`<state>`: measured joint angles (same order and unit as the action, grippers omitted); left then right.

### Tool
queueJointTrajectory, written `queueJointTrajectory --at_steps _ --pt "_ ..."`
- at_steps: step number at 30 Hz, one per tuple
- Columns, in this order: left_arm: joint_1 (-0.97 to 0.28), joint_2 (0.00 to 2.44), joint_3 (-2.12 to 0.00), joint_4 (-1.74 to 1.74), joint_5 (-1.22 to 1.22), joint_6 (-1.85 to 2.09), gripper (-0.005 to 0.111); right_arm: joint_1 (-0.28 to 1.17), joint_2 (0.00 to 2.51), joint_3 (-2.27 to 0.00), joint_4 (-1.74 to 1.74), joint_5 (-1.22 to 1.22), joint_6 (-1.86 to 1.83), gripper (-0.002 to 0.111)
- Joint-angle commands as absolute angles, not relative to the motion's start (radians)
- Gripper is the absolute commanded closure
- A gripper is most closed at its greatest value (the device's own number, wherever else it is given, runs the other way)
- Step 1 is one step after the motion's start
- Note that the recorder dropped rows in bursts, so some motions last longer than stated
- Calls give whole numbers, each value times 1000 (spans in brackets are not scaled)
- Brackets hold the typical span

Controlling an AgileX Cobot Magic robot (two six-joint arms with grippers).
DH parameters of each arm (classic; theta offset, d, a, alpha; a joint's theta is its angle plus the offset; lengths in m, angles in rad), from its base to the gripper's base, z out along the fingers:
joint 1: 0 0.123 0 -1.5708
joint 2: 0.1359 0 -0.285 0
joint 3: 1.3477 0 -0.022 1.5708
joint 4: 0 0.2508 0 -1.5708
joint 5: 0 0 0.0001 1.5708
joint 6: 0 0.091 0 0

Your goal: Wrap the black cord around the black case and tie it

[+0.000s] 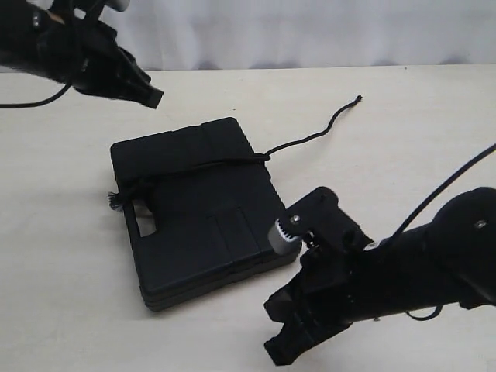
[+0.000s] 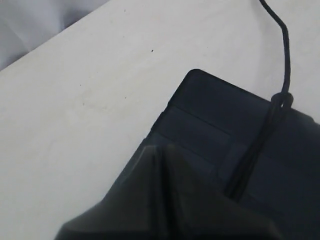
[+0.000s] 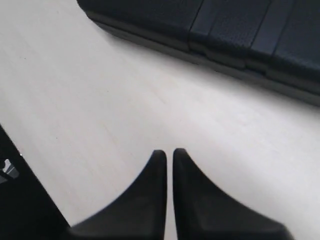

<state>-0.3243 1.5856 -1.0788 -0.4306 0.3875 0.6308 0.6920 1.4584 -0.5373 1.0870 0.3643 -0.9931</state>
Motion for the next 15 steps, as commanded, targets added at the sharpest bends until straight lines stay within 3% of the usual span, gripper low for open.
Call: queueJointTrajectory --at_steps 1,15 --pt "-327 1477 -935 -449 283 623 107 768 1538 -561 1119 225 -962 104" --pt "-327 1423 -729 -453 94 639 107 777 1896 -961 1119 234 -962 104"
